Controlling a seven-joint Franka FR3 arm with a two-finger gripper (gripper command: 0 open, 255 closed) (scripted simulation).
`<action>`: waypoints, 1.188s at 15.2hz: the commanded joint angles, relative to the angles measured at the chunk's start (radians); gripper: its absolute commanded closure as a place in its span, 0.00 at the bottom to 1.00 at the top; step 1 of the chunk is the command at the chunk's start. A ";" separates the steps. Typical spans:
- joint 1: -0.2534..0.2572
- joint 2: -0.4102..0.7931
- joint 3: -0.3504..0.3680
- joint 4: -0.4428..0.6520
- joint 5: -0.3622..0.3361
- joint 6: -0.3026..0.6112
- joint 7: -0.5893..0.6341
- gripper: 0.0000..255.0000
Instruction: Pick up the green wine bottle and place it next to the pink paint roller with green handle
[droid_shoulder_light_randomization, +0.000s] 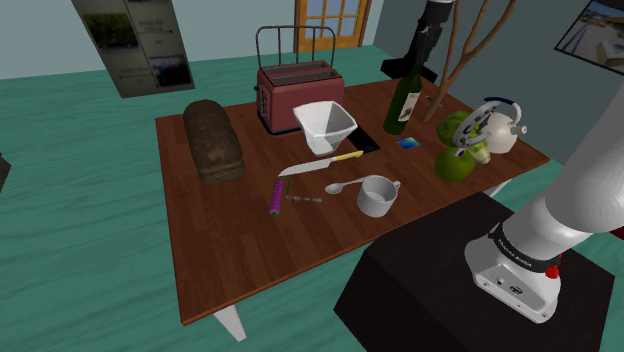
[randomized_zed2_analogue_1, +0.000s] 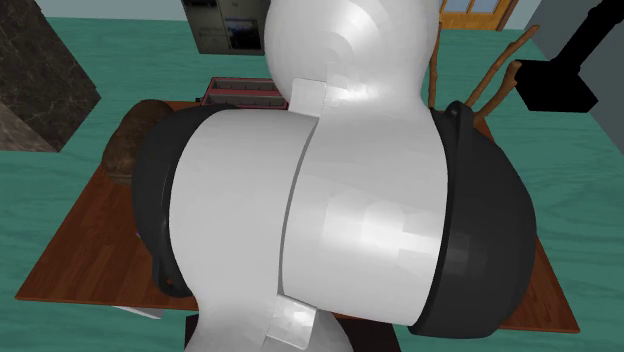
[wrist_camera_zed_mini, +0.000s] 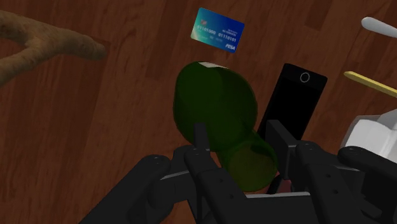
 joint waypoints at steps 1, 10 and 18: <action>0.000 0.000 0.000 -0.001 0.000 0.000 0.000 1.00; -0.003 -0.007 -0.003 0.111 -0.003 -0.118 0.001 1.00; -0.011 0.005 -0.005 0.235 0.000 -0.231 -0.001 1.00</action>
